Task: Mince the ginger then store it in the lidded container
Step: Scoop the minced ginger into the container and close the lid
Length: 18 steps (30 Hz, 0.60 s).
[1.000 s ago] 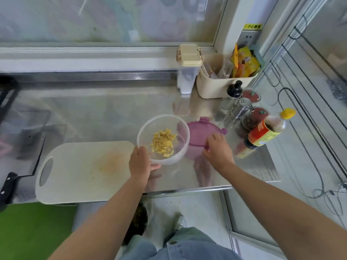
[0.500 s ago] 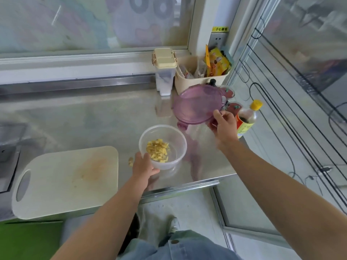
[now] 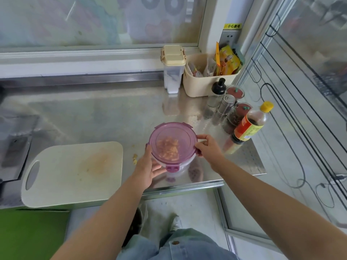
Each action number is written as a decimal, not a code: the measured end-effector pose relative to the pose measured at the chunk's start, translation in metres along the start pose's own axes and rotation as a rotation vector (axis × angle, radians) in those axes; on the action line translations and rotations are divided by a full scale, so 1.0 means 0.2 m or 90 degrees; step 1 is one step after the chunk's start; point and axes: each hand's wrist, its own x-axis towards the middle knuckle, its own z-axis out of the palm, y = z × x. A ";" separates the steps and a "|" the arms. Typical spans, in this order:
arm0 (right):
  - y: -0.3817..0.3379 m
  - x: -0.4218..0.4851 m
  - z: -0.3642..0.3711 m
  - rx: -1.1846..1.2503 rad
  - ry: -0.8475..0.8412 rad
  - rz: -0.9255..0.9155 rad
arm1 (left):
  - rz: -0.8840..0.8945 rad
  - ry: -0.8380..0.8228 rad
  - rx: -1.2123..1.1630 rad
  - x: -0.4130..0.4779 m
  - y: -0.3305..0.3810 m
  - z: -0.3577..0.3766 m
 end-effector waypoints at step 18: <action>0.02 0.05 -0.05 -0.075 -0.068 0.106 | 0.179 0.162 0.306 0.02 0.01 0.05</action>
